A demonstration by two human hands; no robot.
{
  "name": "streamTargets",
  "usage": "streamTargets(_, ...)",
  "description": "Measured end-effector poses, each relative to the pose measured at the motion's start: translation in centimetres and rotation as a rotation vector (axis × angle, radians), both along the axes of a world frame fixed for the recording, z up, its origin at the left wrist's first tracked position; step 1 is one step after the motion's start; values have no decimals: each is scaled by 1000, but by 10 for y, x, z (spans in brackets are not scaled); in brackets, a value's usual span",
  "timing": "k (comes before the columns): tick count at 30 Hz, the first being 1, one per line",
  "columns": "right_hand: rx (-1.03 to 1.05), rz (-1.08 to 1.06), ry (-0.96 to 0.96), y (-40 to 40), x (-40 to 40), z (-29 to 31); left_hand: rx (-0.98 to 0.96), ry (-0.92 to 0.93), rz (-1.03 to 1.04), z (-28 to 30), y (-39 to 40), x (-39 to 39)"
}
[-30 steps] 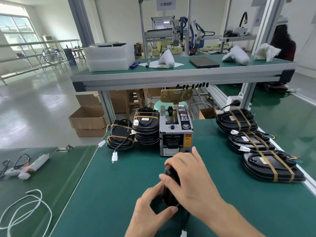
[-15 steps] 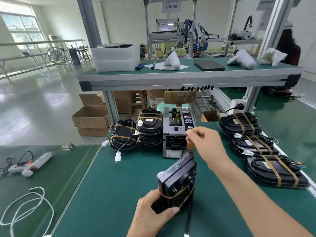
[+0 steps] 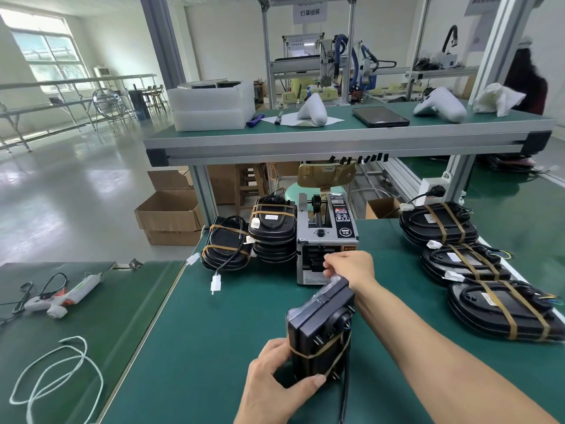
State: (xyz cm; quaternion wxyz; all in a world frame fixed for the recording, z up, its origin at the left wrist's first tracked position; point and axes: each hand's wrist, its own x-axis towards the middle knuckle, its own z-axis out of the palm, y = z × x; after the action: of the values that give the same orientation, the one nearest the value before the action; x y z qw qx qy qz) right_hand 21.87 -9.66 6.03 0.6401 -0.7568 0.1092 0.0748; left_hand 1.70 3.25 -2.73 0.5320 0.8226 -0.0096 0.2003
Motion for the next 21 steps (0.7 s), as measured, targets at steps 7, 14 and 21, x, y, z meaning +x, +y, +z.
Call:
streamTargets(7, 162, -93, 152, 10, 7, 0, -19, -11, 1, 2, -1, -1)
streamTargets(14, 225, -104, 227, 13, 13, -3, -40, -1, -6, 2, -1, 0)
streamTargets(21, 294, -146, 262, 16, 11, 0, -38, 6, 7, 0, 0, 1)
